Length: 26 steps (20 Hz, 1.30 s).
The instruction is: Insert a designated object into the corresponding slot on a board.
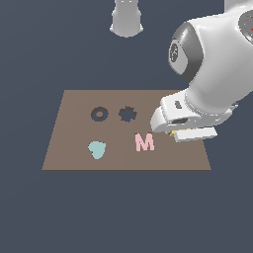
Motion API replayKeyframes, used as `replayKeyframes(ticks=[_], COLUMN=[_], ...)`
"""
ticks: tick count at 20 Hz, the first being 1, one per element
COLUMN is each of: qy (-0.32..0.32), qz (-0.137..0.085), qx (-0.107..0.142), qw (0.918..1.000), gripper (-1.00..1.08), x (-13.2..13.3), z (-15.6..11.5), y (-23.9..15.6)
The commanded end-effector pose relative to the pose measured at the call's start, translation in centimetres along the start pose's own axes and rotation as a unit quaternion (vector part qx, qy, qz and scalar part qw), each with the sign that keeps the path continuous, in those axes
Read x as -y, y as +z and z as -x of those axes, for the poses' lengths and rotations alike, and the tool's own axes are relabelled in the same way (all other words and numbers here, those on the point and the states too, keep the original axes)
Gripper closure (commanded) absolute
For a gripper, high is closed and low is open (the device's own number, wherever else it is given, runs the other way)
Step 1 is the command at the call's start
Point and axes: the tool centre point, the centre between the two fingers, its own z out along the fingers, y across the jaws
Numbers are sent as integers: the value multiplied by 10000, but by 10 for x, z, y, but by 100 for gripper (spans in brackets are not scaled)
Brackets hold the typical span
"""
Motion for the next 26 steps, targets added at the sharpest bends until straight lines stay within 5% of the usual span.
replayKeyframes(ticks=[1,7,13,19,26], qy=[-376,-1483,-2743,-3923,-5161], qz=[0,0,1,2,4], qx=[-4,-6,-7,-8,-9], qw=[9993,9889,9616,9199,8565], gripper=[108,108,108,108,108], x=[2,6,4,-3,-18], z=[6,27,50,72,94], y=[-1,-1,-2,-3,-4])
